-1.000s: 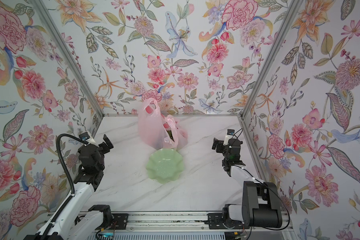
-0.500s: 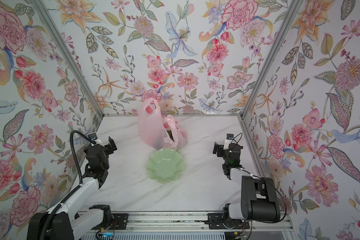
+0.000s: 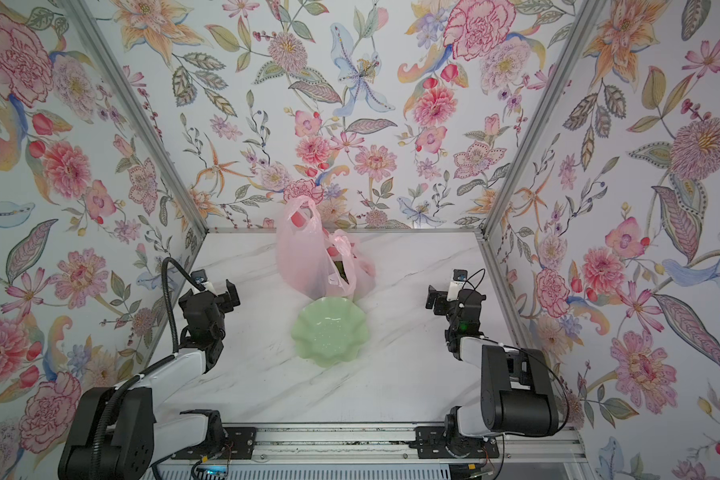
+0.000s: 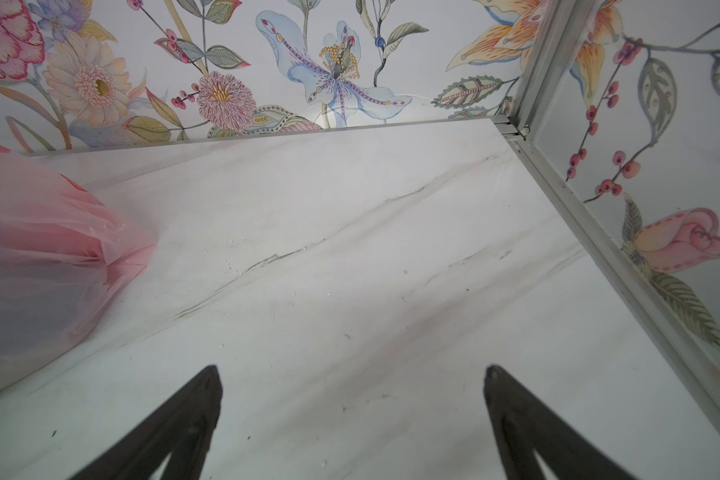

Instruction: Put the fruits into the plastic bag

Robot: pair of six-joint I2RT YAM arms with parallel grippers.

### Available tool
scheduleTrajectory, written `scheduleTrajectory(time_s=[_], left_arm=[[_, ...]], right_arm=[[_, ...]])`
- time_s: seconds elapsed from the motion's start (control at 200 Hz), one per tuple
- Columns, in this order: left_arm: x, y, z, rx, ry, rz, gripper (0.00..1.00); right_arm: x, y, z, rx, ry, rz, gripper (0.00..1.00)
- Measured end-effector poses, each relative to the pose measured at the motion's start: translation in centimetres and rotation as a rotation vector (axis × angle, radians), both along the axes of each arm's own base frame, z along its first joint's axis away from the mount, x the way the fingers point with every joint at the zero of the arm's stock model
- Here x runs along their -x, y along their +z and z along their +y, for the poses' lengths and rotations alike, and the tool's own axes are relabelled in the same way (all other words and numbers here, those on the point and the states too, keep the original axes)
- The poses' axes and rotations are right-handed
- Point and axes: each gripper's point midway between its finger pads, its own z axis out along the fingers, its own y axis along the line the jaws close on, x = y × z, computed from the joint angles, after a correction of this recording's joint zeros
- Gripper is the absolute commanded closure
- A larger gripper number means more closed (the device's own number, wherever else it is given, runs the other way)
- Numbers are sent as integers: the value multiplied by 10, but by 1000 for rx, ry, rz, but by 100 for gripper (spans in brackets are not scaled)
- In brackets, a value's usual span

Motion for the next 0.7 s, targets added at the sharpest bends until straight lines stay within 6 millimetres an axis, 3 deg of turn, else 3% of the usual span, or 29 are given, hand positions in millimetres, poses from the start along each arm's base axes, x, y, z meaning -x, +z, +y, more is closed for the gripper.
scheduleTrajectory(time_s=[0.701], left_arm=[[-12,-10,-10,-28,-80,-29,1]], right_arm=[[1,-7,12,-24,65,19,1]])
